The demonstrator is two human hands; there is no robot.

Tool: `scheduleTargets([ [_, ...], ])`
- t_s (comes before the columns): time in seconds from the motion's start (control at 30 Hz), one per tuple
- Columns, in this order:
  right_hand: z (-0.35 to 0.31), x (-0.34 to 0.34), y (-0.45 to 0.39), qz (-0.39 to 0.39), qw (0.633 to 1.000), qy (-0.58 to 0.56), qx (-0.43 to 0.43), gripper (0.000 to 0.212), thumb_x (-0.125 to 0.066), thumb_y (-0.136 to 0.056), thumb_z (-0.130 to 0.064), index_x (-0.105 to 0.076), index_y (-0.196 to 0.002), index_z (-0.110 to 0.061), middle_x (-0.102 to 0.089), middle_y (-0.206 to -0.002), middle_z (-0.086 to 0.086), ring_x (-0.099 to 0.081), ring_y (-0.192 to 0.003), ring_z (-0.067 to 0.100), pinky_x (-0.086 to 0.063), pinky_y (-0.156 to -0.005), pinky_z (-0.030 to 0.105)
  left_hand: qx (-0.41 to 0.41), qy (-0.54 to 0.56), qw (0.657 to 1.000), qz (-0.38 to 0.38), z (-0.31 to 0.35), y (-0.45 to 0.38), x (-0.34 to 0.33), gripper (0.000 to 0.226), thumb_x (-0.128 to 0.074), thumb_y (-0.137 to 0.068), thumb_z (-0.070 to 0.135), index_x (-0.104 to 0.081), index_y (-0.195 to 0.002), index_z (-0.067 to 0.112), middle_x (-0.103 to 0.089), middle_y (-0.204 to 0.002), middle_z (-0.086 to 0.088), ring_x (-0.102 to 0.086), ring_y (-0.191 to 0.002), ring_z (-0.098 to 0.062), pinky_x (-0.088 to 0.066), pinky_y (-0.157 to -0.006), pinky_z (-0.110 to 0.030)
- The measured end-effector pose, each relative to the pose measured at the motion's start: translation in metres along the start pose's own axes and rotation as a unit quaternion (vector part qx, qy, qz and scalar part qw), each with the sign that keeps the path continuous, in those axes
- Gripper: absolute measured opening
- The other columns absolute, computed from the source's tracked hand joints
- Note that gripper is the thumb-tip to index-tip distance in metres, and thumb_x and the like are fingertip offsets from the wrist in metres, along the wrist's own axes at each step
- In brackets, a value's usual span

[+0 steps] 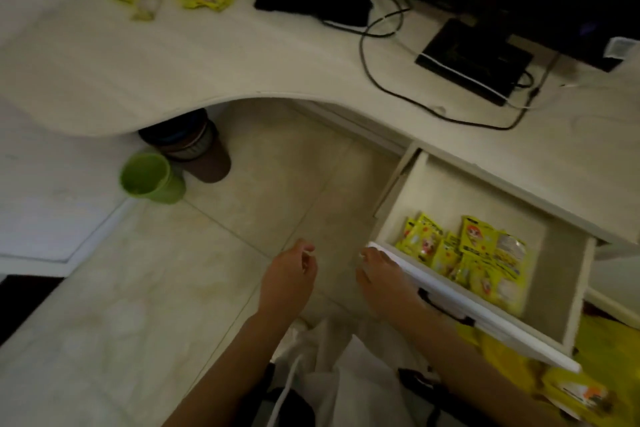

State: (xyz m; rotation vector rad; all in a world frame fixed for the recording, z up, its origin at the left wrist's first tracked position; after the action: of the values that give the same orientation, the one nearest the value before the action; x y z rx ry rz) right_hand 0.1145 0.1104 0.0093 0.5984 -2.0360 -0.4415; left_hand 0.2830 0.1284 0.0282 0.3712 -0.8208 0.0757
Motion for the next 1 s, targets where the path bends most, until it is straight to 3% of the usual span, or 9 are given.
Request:
scheduleTargets([
  [0.27, -0.113, -0.037, -0.036, -0.012, 0.996, 0.051, 0.066, 0.038, -0.039, -0.099, -0.023, -0.038, -0.135, -0.01, -0.051, -0.128, 0.01, -0.054, -0.11, 0.024, -0.045, -0.088, 0.03, 0.046, -0.049, 0.997, 0.042, -0.088, -0.021, 0.081, 0.022, -0.046, -0.096, 0.025, -0.055, -0.116, 0.021, -0.064, -0.094, 0.0, -0.06, -0.084, -0.016, -0.051, -0.072, -0.03],
  [0.5, -0.198, -0.032, -0.084, -0.023, 0.987, 0.092, 0.126, 0.043, -0.038, -0.099, -0.027, -0.035, -0.139, -0.012, -0.047, -0.137, 0.009, -0.051, -0.12, 0.025, -0.044, -0.098, 0.035, 0.09, -0.043, 0.99, 0.102, -0.132, -0.05, 0.143, 0.021, -0.047, -0.096, 0.027, -0.056, -0.115, 0.023, -0.063, -0.092, 0.004, -0.059, -0.083, -0.013, -0.051, -0.071, -0.028],
  [0.77, -0.291, -0.007, -0.177, -0.034, 0.977, 0.104, 0.184, 0.03, -0.039, -0.096, -0.025, -0.046, -0.121, -0.009, -0.057, -0.118, 0.012, -0.057, -0.102, 0.026, -0.05, -0.089, 0.042, 0.134, -0.031, 0.978, 0.156, -0.154, -0.127, 0.22, 0.023, -0.048, -0.095, 0.024, -0.056, -0.116, 0.022, -0.063, -0.09, 0.003, -0.059, -0.084, -0.014, -0.051, -0.072, -0.029],
  [1.0, -0.366, 0.021, -0.252, -0.044, 0.96, 0.136, 0.241, 0.046, -0.04, -0.098, -0.026, -0.037, -0.141, -0.01, -0.051, -0.134, 0.013, -0.052, -0.119, 0.026, -0.044, -0.098, 0.036, 0.164, -0.014, 0.967, 0.196, -0.161, -0.194, 0.27, 0.023, -0.05, -0.094, 0.023, -0.058, -0.116, 0.019, -0.065, -0.094, 0.001, -0.06, -0.088, -0.016, -0.045, -0.072, -0.024],
])
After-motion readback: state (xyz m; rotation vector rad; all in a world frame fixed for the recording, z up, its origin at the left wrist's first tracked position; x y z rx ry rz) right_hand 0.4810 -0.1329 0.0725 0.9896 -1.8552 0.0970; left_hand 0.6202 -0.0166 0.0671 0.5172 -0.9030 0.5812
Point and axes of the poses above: each hand's wrist, its own y-axis away from the middle knuckle, its own x-axis out of the back of the hand, z = x × y, the point moved 9 cm from there along -y, towards the middle knuckle
